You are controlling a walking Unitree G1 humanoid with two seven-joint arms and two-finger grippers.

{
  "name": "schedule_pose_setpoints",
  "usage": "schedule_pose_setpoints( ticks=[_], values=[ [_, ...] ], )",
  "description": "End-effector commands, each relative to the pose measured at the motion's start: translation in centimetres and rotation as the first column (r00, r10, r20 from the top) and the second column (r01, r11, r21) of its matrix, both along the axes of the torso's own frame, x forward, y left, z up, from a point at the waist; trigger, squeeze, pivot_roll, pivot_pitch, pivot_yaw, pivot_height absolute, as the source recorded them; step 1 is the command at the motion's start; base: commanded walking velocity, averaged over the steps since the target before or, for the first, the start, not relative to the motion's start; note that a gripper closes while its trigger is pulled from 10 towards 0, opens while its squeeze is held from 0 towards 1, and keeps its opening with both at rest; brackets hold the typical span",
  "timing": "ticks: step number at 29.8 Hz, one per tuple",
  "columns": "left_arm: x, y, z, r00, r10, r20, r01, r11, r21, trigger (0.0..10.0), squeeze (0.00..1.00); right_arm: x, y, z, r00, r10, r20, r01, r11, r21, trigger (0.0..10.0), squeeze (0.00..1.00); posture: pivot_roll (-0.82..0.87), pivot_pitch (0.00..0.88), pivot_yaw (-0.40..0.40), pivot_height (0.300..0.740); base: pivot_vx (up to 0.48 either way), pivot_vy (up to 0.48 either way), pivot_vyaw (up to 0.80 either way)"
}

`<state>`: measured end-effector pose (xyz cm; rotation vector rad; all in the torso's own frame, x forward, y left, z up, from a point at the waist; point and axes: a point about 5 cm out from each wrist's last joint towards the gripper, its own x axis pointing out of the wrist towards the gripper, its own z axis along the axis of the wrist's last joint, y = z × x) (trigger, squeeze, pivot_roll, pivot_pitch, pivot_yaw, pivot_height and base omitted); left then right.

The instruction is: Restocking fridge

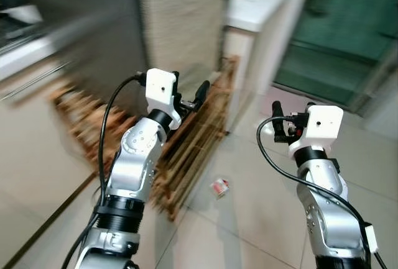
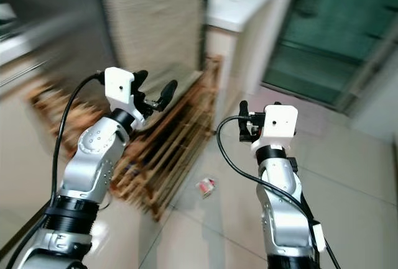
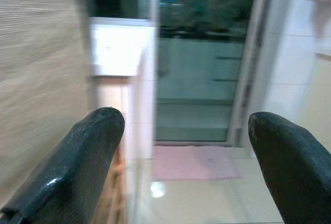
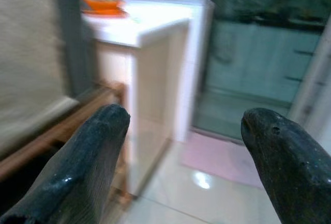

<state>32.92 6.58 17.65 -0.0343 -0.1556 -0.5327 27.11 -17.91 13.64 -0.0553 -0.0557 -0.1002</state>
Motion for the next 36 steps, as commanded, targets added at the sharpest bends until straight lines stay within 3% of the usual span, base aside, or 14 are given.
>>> schedule_pose_setpoints(
  ticks=[1,18,22,29,36],
  values=[
    [0.4,2.0,-0.4,0.997,0.082,-0.006,-0.081,0.996,0.033,10.0,0.0,0.4,1.5,0.2,0.999,0.048,0.005,-0.048,0.999,0.017,10.0,0.0,0.03,0.0,0.028,0.74,0.0,0.0,0.0],
    [0.4,2.8,0.9,0.992,0.11,0.061,-0.113,0.993,0.04,10.0,0.0,0.9,1.9,-0.3,0.997,0.08,-0.015,-0.08,0.997,0.006,10.0,0.0,0.05,0.0,0.026,0.74,0.0,0.0,0.0],
    [1.1,4.3,1.5,0.978,0.193,0.079,-0.199,0.978,0.069,10.0,0.0,1.0,1.6,-0.4,0.997,0.076,-0.02,-0.076,0.997,0.006,10.0,0.0,0.05,0.0,0.022,0.74,0.0,0.0,0.0],
    [2.0,5.5,2.3,0.96,0.267,0.083,-0.275,0.956,0.103,10.0,0.0,1.0,1.4,-0.7,0.997,0.074,-0.033,-0.074,0.997,0.008,10.0,0.0,0.05,0.0,0.024,0.74,0.0,0.0,0.0],
    [3.3,6.6,2.2,0.915,0.399,0.067,-0.404,0.896,0.183,10.0,0.0,0.9,1.4,-1.0,0.996,0.074,-0.041,-0.074,0.997,0.014,10.0,0.0,0.05,0.0,0.026,0.74,0.0,0.0,0.0]
  ],
)
